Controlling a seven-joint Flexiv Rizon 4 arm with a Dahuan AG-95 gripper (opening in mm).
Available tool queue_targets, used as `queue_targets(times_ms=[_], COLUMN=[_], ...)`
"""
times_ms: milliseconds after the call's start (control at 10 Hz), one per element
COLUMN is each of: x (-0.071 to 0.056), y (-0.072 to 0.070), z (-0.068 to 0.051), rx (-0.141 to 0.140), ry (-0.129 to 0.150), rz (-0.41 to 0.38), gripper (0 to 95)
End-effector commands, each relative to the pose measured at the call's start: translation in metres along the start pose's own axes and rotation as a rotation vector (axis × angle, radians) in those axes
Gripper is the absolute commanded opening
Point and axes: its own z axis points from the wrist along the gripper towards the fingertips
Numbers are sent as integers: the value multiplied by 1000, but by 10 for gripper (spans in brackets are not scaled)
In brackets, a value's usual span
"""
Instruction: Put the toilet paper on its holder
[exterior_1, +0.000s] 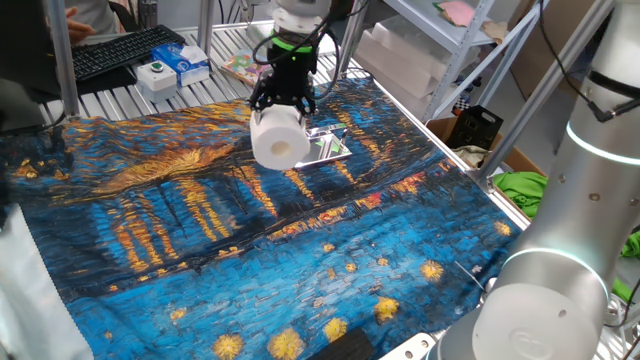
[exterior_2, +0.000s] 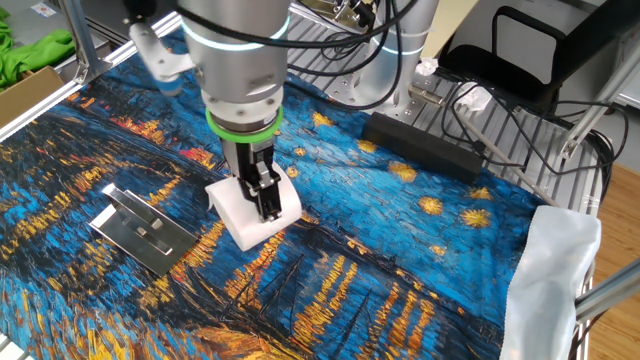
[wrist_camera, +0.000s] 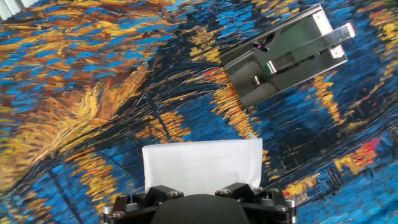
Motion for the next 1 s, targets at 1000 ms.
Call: queue_targets(times_ms=[1000], x=[-1], y=[1], z=[0], rx=[14], ry=[-5], rz=[291], gripper=[0])
